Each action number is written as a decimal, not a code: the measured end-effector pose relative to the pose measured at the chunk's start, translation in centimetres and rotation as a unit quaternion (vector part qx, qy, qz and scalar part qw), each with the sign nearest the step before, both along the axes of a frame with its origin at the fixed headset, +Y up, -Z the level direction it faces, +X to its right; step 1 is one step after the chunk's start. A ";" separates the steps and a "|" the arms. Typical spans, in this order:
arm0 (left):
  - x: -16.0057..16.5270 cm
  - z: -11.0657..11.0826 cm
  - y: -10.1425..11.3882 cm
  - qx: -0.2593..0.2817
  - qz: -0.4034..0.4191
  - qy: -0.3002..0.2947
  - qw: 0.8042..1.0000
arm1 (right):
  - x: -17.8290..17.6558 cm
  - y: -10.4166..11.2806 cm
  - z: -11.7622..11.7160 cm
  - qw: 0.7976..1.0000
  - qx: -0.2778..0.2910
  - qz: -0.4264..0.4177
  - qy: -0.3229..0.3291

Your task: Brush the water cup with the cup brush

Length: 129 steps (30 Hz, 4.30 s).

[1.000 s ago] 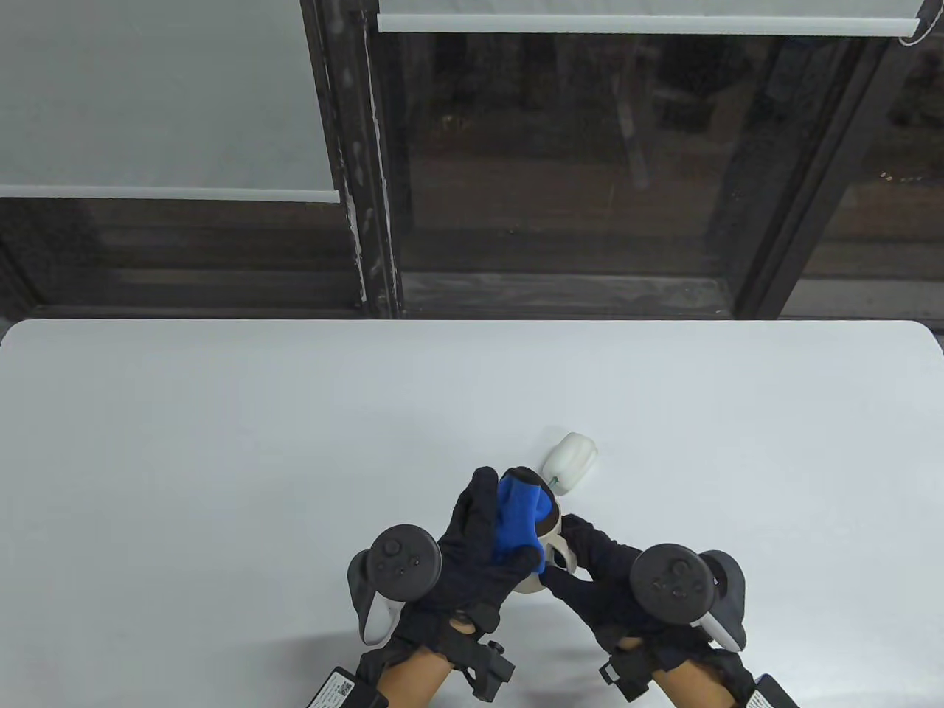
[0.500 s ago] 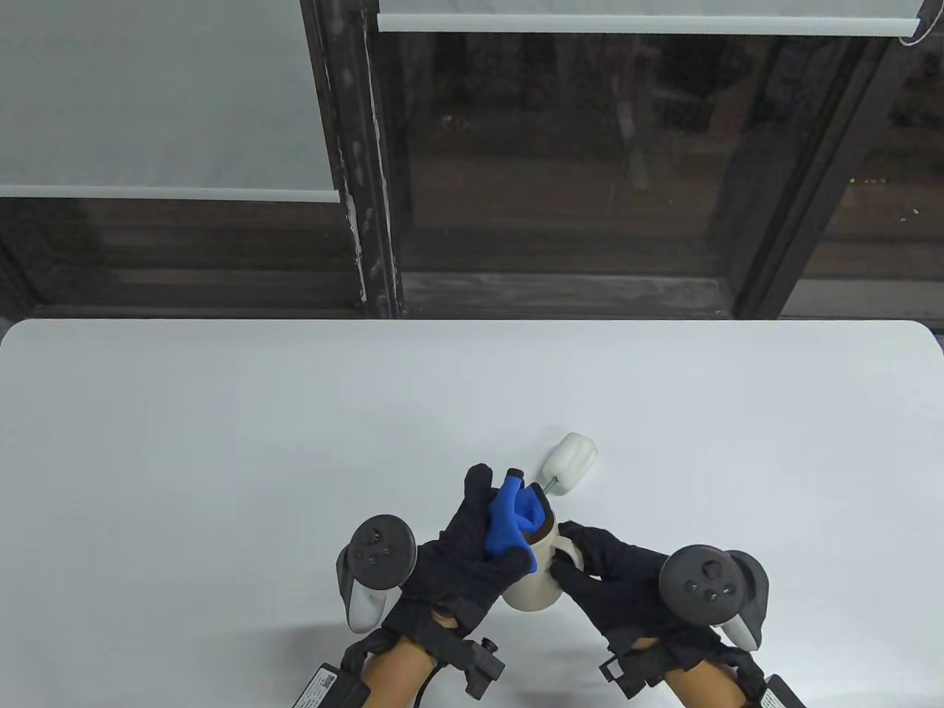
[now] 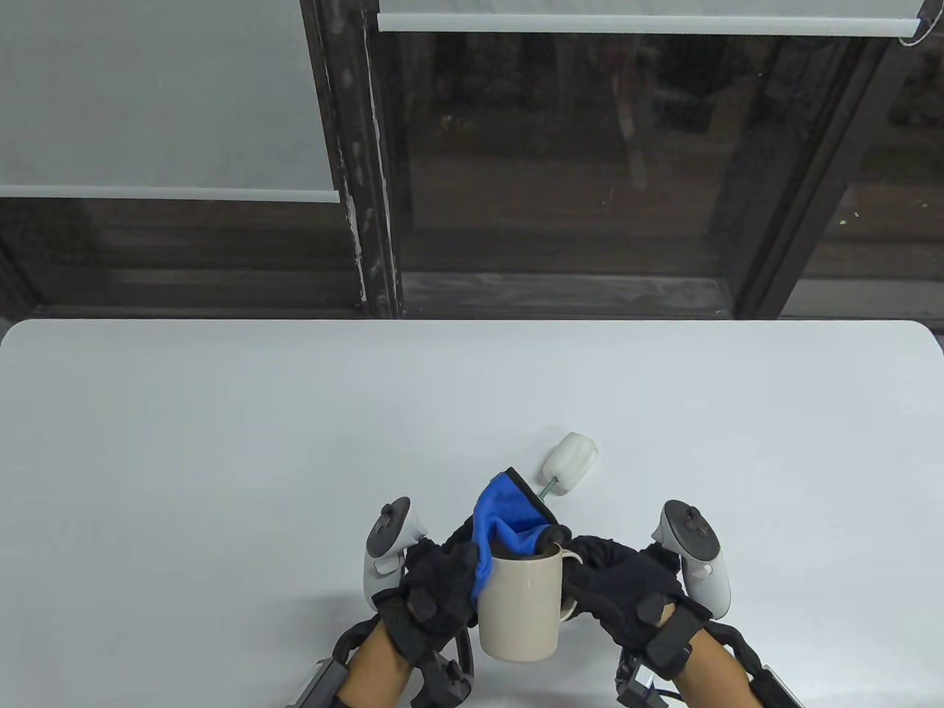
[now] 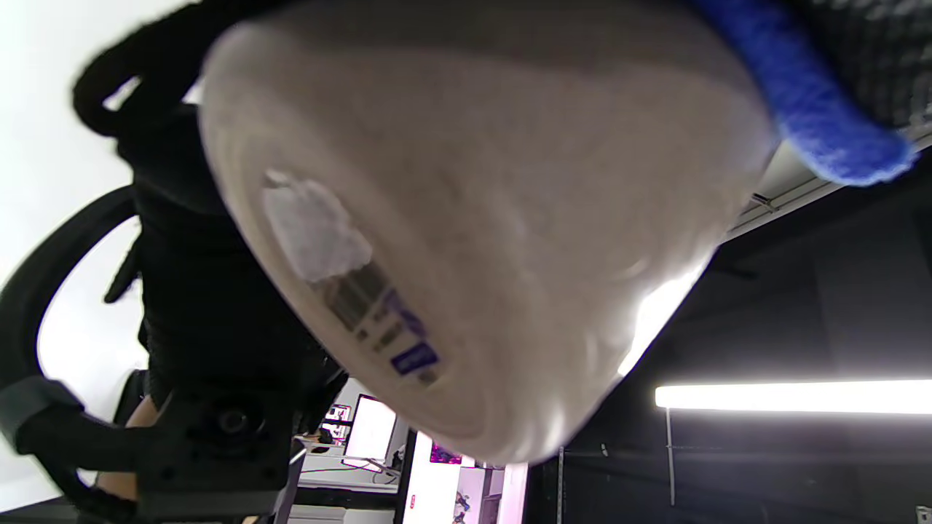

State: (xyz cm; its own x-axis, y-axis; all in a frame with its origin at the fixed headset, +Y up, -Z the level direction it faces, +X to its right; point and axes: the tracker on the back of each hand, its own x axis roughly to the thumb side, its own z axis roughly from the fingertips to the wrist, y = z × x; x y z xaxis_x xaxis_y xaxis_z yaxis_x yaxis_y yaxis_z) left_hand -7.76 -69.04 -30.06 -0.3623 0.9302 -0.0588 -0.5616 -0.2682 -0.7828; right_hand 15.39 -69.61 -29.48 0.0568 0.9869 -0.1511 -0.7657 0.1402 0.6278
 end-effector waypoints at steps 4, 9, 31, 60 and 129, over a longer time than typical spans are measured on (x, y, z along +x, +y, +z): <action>-0.7 -0.3 0.2 0.006 -0.040 0.032 0.999 | 0.9 0.7 -0.1 0.997 0.049 0.038 -0.046; -1.7 -0.4 0.9 0.082 -0.200 0.212 0.953 | 2.1 2.6 0.6 0.940 0.196 0.198 -0.196; -1.6 0.2 2.1 0.095 -0.152 0.193 0.965 | 1.9 4.1 1.0 0.959 0.208 0.129 -0.140; -0.6 1.2 3.1 0.179 -0.413 0.337 0.827 | -0.4 5.7 3.6 0.785 0.423 0.362 -0.272; -0.7 1.6 2.8 0.173 -0.409 0.301 0.844 | -0.5 5.5 3.5 0.792 0.426 0.362 -0.245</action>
State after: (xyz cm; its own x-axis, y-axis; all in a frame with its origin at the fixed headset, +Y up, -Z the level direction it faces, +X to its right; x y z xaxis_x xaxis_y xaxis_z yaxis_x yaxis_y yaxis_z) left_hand -8.50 -66.28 -28.50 0.5416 0.8074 0.2341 -0.7721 0.5879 -0.2412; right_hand 14.89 -64.14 -25.98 -0.7246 0.5193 0.4530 -0.6326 -0.7620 -0.1383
